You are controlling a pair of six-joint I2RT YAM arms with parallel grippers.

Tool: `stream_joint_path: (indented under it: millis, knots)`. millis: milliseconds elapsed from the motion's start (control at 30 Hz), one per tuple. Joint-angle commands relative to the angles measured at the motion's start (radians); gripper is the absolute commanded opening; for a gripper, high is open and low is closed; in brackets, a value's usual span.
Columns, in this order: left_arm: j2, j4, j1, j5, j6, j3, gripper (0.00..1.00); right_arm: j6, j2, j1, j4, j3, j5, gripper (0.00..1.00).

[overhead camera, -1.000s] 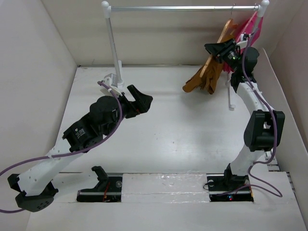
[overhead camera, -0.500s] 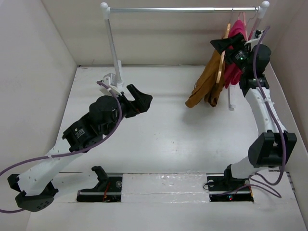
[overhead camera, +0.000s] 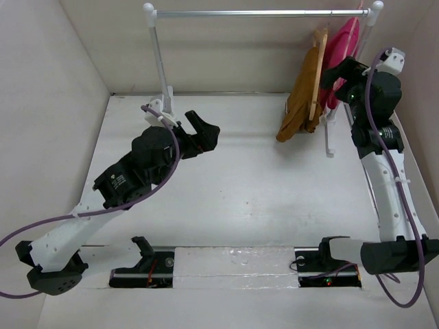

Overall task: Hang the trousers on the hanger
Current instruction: Reset both arms

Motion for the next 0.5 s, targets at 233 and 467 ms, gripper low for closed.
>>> stream_joint_path:
  millis: [233,467]
  knots:
    - [-0.014,-0.025,-0.001,-0.041,0.062,-0.02,0.99,-0.263,-0.368,0.106,-0.043,-0.233,-0.033,0.89]
    - [-0.138,0.012,-0.001,0.008,0.043,-0.206,0.99,-0.229,-0.763,0.244,-0.387,-0.635,-0.063,0.28]
